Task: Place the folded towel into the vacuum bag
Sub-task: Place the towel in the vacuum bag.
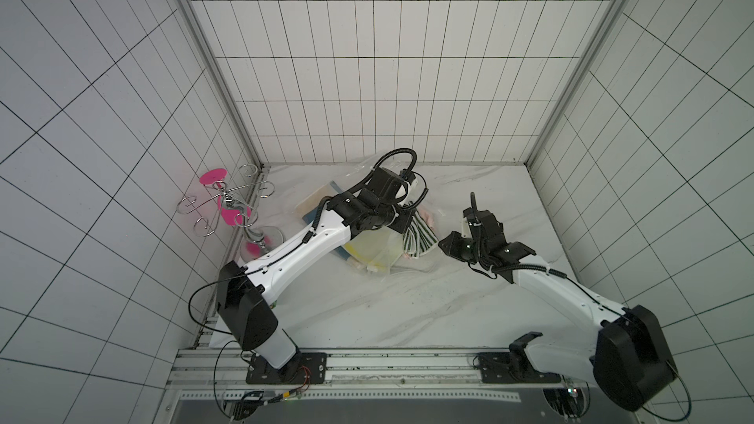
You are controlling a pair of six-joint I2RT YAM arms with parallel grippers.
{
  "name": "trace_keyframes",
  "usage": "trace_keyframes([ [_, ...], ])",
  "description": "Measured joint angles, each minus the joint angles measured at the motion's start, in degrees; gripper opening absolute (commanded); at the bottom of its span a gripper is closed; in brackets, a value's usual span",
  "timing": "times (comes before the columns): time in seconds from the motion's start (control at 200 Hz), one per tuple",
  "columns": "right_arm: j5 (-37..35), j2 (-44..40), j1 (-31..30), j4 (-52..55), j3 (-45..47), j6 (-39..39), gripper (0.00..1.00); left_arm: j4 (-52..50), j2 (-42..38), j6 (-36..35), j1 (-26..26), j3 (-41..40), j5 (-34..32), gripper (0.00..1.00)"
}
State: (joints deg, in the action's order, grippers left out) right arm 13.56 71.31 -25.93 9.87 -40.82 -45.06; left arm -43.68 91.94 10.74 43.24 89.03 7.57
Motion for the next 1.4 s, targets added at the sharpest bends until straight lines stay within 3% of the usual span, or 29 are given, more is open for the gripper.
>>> trace_keyframes([
  [0.135,-1.01,6.45,-0.87,-5.92,0.26,-4.17,0.54,-0.35,1.40,0.00,0.72,0.96,0.00,0.00],
  [0.39,-3.30,15.96,-1.77,-8.24,-2.75,-1.95,0.59,-1.22,1.62,-0.15,0.96,0.96,0.20,0.00],
  [0.465,-4.17,17.16,-1.99,-8.96,-2.99,-0.94,0.51,-1.25,1.62,-0.20,0.96,0.96,0.26,0.00],
  [0.595,-4.48,20.85,-1.88,-10.99,-5.92,1.57,0.14,-1.29,1.70,-0.20,1.05,0.96,0.46,0.00],
  [0.69,-3.02,21.86,-1.79,-10.14,-10.60,3.98,0.00,-1.57,1.86,-0.26,1.36,0.96,0.44,0.00],
  [0.94,-0.17,20.46,-0.48,-8.46,-25.11,9.60,0.00,-1.75,1.88,-0.70,1.66,0.96,0.42,0.00],
  [1.034,-1.03,25.18,2.69,-5.73,-28.28,9.79,0.00,-1.79,1.88,-0.70,1.66,0.96,0.44,0.00],
  [1.194,-2.73,34.47,6.56,-2.05,-26.60,9.25,0.42,-2.10,1.88,-0.74,1.66,0.96,0.55,0.00],
  [1.404,-2.45,30.69,6.56,0.24,-22.64,9.42,0.64,-3.34,1.88,-1.14,1.70,1.57,1.44,0.00],
])
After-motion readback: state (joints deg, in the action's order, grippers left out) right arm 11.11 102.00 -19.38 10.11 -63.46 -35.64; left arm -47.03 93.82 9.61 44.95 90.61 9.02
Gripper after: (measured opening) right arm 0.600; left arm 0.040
